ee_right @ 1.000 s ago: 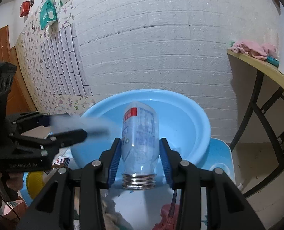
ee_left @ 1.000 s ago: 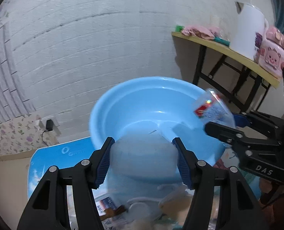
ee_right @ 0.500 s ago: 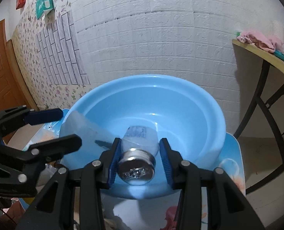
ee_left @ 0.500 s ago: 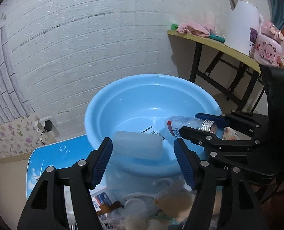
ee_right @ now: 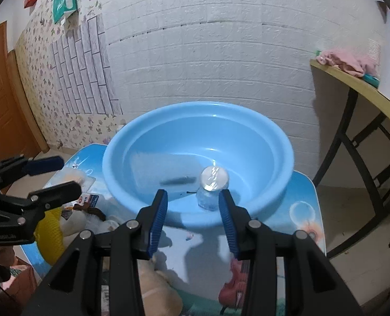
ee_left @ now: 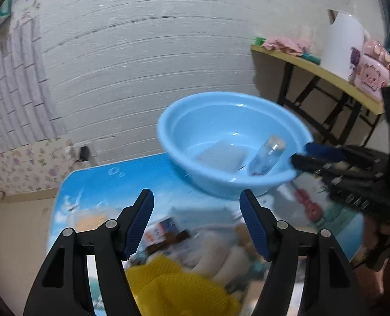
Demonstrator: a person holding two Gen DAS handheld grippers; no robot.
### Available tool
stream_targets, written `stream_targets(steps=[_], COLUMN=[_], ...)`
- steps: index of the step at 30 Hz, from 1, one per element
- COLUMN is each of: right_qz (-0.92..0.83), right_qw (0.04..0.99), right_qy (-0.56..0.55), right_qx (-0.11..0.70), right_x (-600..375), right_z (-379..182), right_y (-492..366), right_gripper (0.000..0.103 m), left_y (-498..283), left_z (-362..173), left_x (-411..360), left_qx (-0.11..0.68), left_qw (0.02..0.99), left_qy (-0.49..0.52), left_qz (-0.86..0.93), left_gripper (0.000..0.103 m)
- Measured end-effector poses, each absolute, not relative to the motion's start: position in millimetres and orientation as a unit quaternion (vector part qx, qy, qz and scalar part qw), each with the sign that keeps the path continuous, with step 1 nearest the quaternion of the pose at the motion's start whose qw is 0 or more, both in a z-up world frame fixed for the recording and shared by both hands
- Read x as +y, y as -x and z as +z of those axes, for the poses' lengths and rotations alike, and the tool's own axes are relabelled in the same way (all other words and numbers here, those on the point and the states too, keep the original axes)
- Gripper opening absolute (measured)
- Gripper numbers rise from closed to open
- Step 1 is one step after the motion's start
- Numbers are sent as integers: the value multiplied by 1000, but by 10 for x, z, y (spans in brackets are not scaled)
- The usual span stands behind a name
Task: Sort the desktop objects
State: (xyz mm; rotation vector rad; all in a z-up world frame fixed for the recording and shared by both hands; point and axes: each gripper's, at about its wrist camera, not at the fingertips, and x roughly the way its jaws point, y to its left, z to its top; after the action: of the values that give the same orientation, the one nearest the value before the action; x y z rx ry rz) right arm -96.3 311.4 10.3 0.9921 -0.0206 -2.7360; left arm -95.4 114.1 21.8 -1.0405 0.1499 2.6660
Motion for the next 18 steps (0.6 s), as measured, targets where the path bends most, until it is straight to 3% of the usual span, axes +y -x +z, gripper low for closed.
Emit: stream_targets(steps=[5, 18], right_qz=[-929, -918], right_qw=[106, 96], right_qy=[-354, -385], right_qx=[-9, -7], right_x=[3088, 3067], right_z=[80, -70], right_y=[841, 564], right_gripper=[40, 40], left_y=[768, 470], left_z=[159, 49], left_x=[1009, 600], left_qx=[30, 11], left_qw=[132, 106], left_qy=[365, 368], left_qz=[921, 924], left_gripper=[86, 90])
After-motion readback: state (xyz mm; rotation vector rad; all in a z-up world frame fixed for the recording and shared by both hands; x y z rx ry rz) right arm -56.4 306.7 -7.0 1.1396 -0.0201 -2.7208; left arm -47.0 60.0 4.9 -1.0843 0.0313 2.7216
